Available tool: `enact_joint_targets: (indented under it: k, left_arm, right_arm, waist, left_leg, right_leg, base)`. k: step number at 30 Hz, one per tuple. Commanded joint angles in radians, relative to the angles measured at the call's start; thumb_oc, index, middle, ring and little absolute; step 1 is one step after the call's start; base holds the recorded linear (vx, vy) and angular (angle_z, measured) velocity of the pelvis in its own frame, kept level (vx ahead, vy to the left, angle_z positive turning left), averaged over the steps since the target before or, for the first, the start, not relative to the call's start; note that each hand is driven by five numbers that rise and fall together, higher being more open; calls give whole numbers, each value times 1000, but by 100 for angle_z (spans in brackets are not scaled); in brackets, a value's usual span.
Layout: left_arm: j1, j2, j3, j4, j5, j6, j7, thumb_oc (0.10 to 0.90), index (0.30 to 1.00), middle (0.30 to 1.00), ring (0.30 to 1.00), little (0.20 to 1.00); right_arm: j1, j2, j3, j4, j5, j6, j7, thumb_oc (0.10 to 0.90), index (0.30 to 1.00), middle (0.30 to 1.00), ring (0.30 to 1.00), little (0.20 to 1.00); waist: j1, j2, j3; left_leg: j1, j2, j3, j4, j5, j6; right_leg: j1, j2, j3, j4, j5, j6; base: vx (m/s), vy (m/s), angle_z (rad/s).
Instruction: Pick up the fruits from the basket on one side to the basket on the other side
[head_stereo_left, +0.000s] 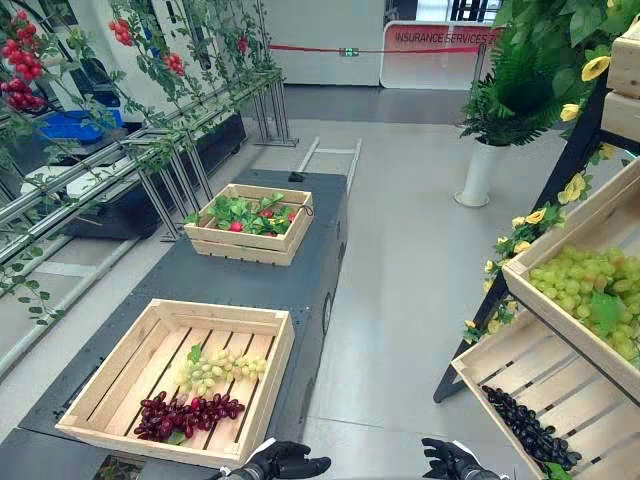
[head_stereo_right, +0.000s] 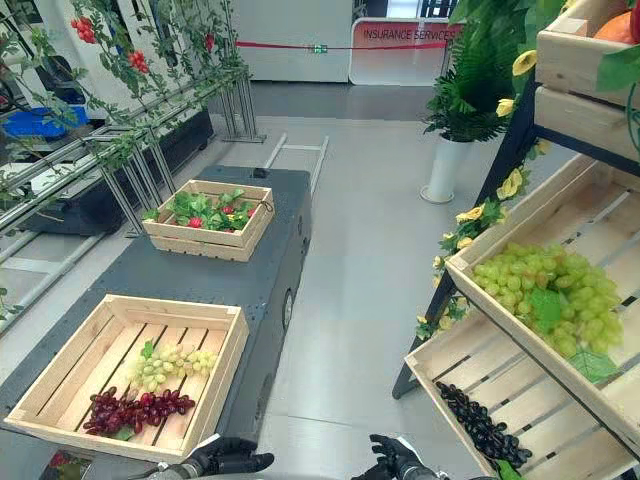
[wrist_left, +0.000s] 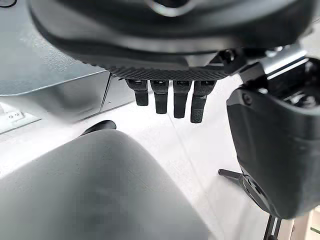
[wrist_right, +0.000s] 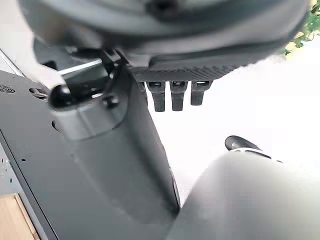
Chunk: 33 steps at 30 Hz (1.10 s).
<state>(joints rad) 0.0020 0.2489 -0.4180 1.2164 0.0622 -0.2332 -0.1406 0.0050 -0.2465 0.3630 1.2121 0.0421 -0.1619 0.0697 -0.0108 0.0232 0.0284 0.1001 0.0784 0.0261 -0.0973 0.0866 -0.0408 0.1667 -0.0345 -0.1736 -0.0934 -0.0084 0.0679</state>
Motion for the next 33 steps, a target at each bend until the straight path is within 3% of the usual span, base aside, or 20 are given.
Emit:
enact_joint_targets:
  k: [1, 18, 22, 29, 33]
  left_arm:
    - [-95, -60, -31, -4, -18, -62, 4, 800, 900, 900, 900, 900]
    - [-100, -71, -30, 4, -15, -59, 39, 800, 900, 900, 900, 900]
    - [-102, -72, -33, 1, -6, -62, 56, 800, 900, 900, 900, 900]
    - [-123, -66, -81, -16, 127, -137, 106, 800, 900, 900, 900, 900]
    - [-136, -53, -120, -44, 161, -179, 124, 800, 900, 900, 900, 900]
  right_arm:
    - [-108, 51, 38, 1, -29, -45, 45, 800, 900, 900, 900, 900]
    - [-114, 58, 30, 15, -34, -43, 51, 800, 900, 900, 900, 900]
    - [-112, 61, 26, 15, 19, -32, 53, 800, 900, 900, 900, 900]
    - [-128, 51, 10, 16, 52, -54, 57, 800, 900, 900, 900, 900]
    - [-136, 42, 38, 0, -27, -99, 99, 800, 900, 900, 900, 900]
  waist:
    - [21, -29, 68]
    - [20, -24, 67]
    - [20, -24, 68]
    - [16, -15, 87]
    - [13, -13, 90]
  left_leg:
    - [86, -116, 44, 10, -192, 68]
    - [88, -115, 37, 10, -192, 64]
    - [89, -115, 36, 10, -190, 65]
    - [83, -111, 37, 10, -184, 64]
    - [86, -111, 37, 10, -187, 62]
  right_leg:
    - [13, 11, -12, 26, -59, -9]
    - [17, 12, -10, 23, -59, -12]
    - [17, 12, -9, 28, -62, -14]
    - [0, 13, -4, 49, -67, -17]
    - [1, 14, -2, 49, -68, -16]
  base:
    - [159, 40, -14]
    - [0, 0, 0]
    - [0, 0, 0]
    - [0, 0, 0]
    - [0, 0, 0]
